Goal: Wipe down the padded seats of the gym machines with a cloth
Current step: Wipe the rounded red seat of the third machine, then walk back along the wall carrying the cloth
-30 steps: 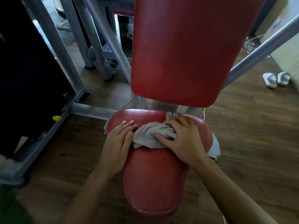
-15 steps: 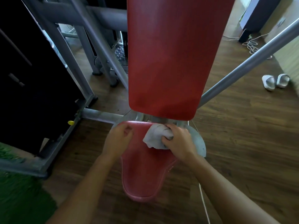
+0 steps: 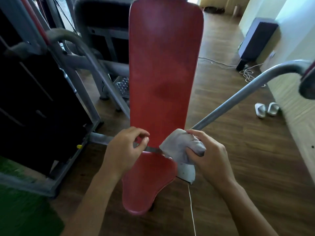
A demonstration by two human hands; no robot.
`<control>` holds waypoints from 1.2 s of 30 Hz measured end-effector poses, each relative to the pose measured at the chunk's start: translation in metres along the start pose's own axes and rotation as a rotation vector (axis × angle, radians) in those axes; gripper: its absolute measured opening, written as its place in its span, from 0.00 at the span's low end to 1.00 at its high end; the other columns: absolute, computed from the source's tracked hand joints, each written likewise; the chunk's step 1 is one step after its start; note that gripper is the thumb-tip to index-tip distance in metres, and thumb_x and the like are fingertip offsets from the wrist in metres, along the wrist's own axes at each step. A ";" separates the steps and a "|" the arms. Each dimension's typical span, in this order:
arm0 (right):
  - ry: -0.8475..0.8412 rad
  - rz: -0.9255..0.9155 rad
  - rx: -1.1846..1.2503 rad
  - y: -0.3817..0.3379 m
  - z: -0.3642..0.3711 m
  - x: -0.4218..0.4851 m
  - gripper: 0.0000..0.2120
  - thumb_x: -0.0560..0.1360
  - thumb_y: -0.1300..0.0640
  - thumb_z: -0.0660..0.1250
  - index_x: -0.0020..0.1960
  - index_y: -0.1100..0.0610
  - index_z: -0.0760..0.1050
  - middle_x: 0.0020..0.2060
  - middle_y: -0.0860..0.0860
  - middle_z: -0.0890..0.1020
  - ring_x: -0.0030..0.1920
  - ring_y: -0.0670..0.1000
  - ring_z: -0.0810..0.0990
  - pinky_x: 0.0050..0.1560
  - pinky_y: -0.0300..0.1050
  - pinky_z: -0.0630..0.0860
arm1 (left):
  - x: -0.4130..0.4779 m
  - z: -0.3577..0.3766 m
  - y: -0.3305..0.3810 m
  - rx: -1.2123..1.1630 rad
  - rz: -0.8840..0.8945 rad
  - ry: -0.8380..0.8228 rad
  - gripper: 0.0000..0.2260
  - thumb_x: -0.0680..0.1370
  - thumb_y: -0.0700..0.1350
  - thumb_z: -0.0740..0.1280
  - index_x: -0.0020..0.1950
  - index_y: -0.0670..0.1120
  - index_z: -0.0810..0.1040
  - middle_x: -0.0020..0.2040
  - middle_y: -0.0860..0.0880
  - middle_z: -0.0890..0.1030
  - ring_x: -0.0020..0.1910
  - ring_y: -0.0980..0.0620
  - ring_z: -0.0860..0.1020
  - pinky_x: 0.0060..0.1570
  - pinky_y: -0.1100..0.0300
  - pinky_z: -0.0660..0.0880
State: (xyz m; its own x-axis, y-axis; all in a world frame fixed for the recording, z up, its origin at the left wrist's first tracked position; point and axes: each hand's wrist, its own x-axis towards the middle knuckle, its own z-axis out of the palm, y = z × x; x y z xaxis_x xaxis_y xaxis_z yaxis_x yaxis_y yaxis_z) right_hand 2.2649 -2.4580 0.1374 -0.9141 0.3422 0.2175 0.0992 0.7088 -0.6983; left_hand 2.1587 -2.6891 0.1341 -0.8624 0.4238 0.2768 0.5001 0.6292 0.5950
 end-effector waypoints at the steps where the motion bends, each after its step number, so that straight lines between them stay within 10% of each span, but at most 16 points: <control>1: 0.015 -0.004 -0.012 -0.009 -0.014 0.000 0.23 0.71 0.58 0.75 0.63 0.43 0.77 0.50 0.41 0.84 0.51 0.42 0.82 0.52 0.46 0.81 | 0.004 -0.008 0.011 -0.008 0.019 0.003 0.06 0.79 0.48 0.68 0.54 0.53 0.82 0.47 0.60 0.81 0.47 0.60 0.79 0.48 0.59 0.79; 13: 0.067 -0.057 -0.002 0.005 -0.172 -0.027 0.23 0.70 0.55 0.76 0.63 0.42 0.78 0.52 0.39 0.85 0.53 0.39 0.82 0.52 0.47 0.80 | 0.001 -0.013 0.158 -0.130 0.053 0.056 0.07 0.79 0.52 0.67 0.53 0.55 0.83 0.46 0.60 0.82 0.45 0.58 0.80 0.47 0.52 0.79; 36: 0.199 0.049 -0.044 0.270 -0.486 -0.004 0.23 0.68 0.52 0.77 0.61 0.39 0.77 0.45 0.40 0.85 0.45 0.42 0.84 0.48 0.49 0.80 | 0.081 0.252 0.500 -0.208 0.090 -0.061 0.09 0.76 0.55 0.66 0.51 0.56 0.83 0.46 0.60 0.82 0.45 0.59 0.80 0.49 0.53 0.77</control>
State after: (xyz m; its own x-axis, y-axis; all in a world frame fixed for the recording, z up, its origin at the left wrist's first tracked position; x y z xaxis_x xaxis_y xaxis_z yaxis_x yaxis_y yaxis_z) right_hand 2.4862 -1.9683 0.2798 -0.8126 0.4888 0.3174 0.1624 0.7129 -0.6822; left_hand 2.3583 -2.1765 0.2640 -0.8058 0.5146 0.2930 0.5421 0.4421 0.7146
